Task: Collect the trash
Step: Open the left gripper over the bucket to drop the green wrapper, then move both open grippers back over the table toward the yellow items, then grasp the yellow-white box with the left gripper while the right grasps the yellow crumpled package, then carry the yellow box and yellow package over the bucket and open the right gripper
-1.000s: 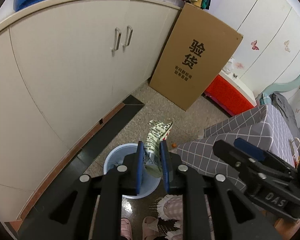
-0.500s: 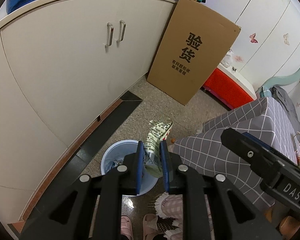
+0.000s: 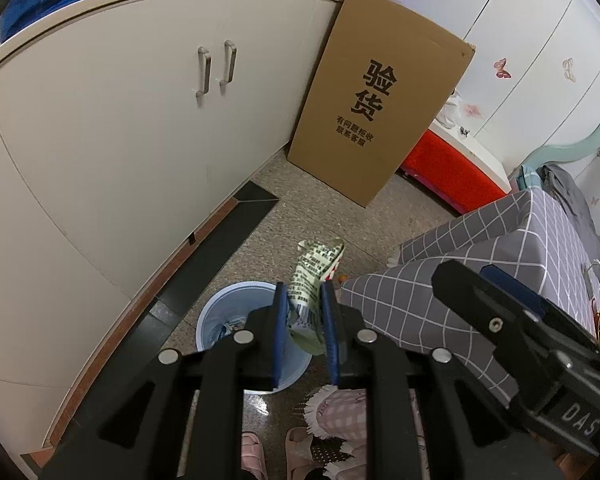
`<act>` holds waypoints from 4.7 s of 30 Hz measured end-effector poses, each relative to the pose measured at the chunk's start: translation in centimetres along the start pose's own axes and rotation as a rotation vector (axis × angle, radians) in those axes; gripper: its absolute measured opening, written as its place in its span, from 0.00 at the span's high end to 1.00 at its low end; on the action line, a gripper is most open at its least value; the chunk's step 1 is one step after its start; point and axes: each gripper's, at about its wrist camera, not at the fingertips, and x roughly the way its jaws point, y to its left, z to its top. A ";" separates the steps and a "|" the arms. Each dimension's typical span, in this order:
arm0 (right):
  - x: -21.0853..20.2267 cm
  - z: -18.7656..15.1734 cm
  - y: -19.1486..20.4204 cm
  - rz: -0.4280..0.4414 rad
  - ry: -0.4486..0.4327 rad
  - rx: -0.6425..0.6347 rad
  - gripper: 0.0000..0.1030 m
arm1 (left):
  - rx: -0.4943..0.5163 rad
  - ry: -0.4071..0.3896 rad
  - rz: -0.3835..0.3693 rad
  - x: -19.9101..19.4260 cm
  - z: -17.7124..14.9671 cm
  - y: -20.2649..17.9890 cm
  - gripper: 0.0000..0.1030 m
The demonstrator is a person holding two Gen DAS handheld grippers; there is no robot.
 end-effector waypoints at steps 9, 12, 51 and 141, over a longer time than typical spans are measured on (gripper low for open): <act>0.0 0.0 0.1 -0.006 -0.004 -0.008 0.27 | -0.019 -0.015 0.030 0.5 0.0 0.2 0.39; 0.1 -0.1 0.2 -0.009 -0.004 -0.011 0.26 | -0.049 -0.010 0.035 0.5 -0.1 0.9 0.39; -24.8 -4.5 -18.3 -0.412 -0.354 0.212 0.11 | 0.227 -0.186 -0.125 -9.8 -3.8 -20.0 0.27; -8.6 -0.8 1.4 0.072 -0.062 0.035 0.89 | 0.042 -0.138 -0.202 -10.3 -0.7 -1.9 0.99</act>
